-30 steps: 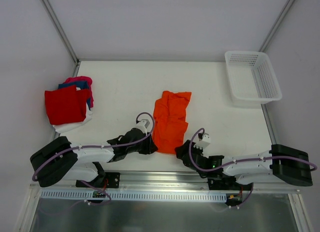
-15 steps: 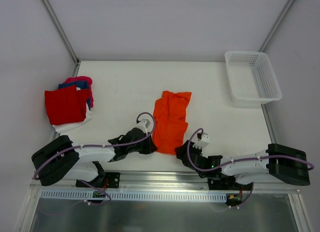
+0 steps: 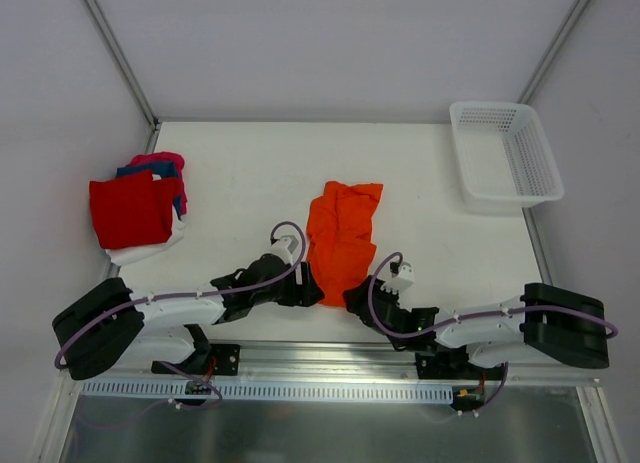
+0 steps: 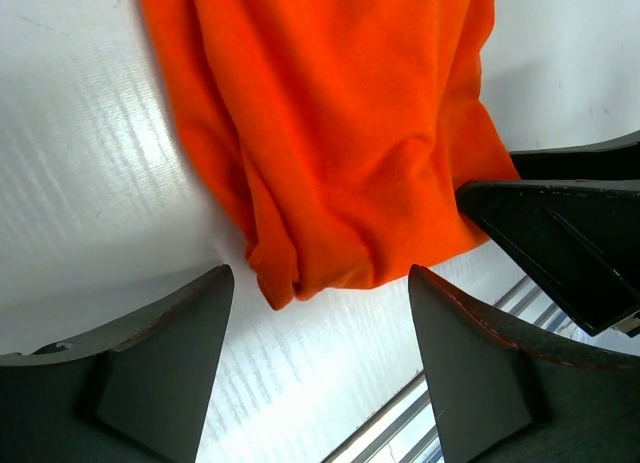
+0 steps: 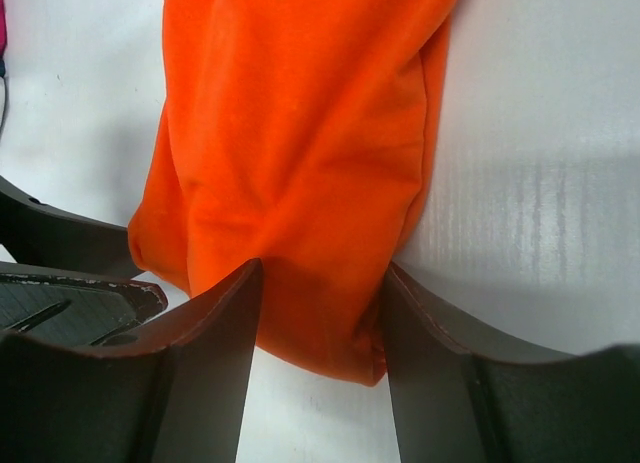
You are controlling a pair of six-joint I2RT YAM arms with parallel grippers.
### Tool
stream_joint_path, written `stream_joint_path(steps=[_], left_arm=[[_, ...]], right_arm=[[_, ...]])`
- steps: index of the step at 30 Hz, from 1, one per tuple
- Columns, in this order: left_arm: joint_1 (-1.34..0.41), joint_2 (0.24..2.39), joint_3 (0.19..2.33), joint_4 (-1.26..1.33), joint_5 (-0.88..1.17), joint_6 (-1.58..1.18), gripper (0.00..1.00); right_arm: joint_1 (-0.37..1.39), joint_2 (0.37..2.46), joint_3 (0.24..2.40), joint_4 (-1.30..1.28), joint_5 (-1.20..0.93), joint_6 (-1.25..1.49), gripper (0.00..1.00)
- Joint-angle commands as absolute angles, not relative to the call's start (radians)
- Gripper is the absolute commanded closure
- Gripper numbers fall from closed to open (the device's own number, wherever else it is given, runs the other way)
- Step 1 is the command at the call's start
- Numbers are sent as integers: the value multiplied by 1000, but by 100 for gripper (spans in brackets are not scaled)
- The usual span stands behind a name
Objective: Fold and stack the t-shirts
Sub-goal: Fold the tshirt
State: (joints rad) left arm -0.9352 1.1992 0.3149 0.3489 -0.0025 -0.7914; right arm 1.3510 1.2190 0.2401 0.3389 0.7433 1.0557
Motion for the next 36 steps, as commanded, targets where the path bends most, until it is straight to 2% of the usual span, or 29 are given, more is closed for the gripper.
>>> stream_joint_path(steps=[1,25,30,32,35,36], left_arm=[[-931,1174,282,229,-54,-781,27],[-931,1258,311,206,-94,-778,42],[-931,1259,304,212,-95,-779,57],[-931,1259,304,212,-92,-779,60],[-931,1262,302,212,-91,-781,84],[-933,1264,302,212,-91,-781,89]], right_arm=[[1345,1275,236,285,669,1039,47],[1339,1281,256,295,644,1003,53],[1339,1281,256,295,643,1003,59],[1339,1282,256,295,641,999,60],[1339,1285,256,295,641,996,66],[1338,1285,256,295,641,996,74]])
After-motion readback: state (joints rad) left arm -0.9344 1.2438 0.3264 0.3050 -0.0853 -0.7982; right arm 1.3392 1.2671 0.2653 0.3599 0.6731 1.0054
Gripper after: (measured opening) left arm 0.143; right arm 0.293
